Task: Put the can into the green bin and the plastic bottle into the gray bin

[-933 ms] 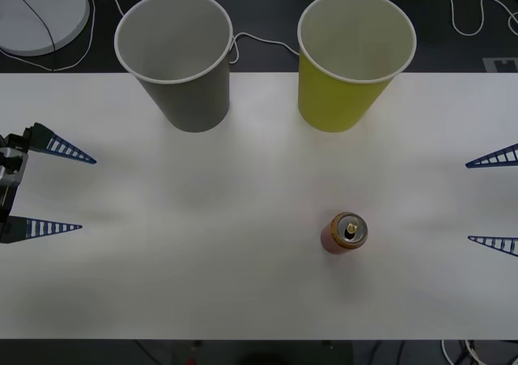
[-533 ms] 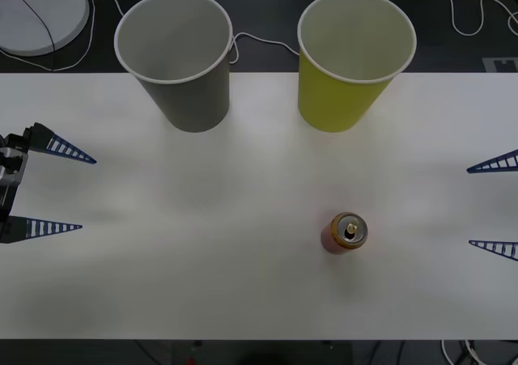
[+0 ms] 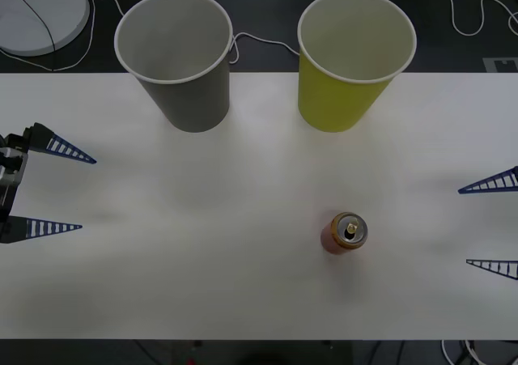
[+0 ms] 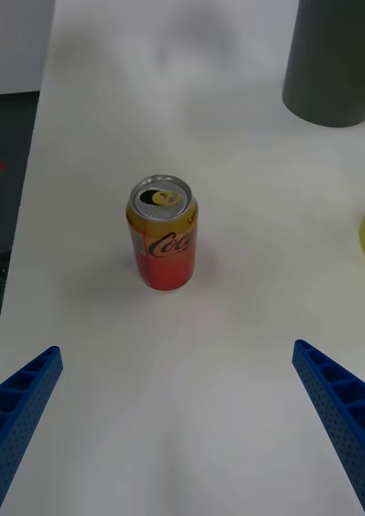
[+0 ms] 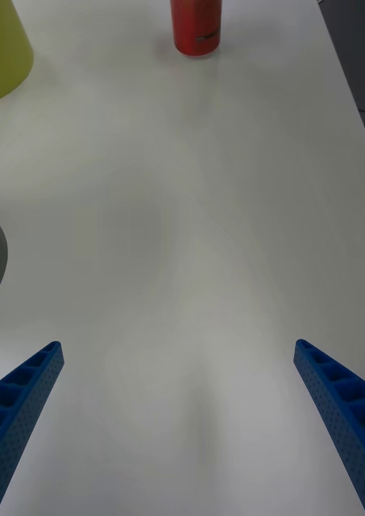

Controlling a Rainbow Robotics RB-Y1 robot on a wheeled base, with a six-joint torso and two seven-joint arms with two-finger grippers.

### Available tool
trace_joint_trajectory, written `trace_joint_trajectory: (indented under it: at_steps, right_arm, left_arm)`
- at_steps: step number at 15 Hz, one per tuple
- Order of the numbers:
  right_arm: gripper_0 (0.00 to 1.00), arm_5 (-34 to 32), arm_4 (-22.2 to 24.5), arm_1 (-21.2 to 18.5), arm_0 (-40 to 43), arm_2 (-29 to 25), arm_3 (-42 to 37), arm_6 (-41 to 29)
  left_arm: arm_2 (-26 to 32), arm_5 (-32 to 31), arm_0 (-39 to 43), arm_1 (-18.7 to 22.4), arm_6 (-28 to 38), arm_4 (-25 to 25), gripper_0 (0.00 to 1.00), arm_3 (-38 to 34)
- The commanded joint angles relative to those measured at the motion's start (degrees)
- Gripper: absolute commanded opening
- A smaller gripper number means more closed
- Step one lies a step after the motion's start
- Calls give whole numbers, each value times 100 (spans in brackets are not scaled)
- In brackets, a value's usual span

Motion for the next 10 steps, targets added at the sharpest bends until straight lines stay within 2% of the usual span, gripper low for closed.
trace_joint_trajectory:
  at_steps: [1, 3, 10]
  right_arm:
    - [100, 0, -239, 45, -161, 350, 650, 659]
    - [100, 0, -247, 177, -275, 394, 975, 976]
    - [100, 18, -239, 686, -336, 508, 1441, 1257]
  left_arm:
    - [0, 0, 1, 0, 0, 0, 100, 1]
    - [0, 0, 1, 0, 0, 0, 100, 1]
    - [0, 0, 1, 0, 0, 0, 100, 1]
